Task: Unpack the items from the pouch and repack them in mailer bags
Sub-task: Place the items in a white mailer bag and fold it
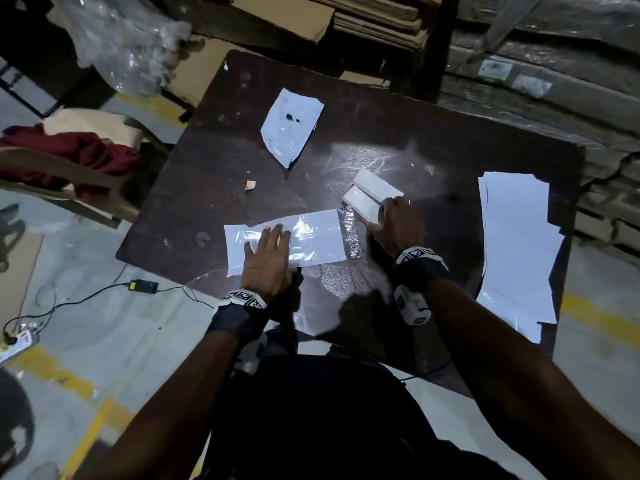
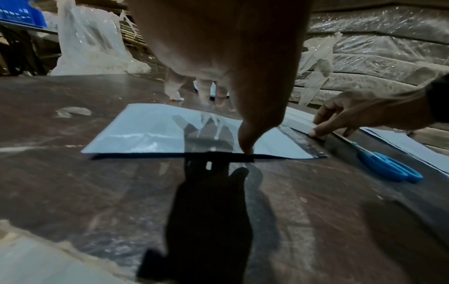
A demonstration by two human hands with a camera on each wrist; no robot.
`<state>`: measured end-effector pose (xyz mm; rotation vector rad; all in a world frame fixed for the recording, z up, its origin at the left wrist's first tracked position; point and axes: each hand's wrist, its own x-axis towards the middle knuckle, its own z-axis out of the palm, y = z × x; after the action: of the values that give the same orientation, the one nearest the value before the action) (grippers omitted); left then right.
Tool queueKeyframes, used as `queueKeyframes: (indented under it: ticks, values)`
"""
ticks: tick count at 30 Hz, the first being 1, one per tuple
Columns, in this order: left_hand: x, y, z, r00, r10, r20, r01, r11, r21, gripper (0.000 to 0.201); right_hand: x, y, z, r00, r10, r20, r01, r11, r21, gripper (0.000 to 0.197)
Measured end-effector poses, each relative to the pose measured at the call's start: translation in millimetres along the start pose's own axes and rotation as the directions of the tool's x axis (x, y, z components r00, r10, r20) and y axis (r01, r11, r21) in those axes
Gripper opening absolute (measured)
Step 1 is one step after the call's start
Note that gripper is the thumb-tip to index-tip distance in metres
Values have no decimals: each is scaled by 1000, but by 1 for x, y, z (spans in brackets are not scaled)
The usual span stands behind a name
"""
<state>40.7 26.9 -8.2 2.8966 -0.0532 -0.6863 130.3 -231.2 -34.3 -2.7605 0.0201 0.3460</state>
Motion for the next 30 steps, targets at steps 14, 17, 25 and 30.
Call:
queueKeyframes:
  ticks: [14,17,25,30]
  values:
    - [18,-42,5,983,52,177,-76,989,130,77,-70,35,3,999,20,-29,-15,984,180,48]
    - [17,-35,5,991,102,91,-102,995,3,64,-81,29,9,995,-98,1,97,983,155,50]
    - [15,31,24,969,112,-219,-158,966,-206,47,-83,15,16,995,-97,12,94,986,139,44]
    - [16,50,41,990,-35,-135,16,989,-146,61,-83,15,17,995,-92,32,87,987,138,44]
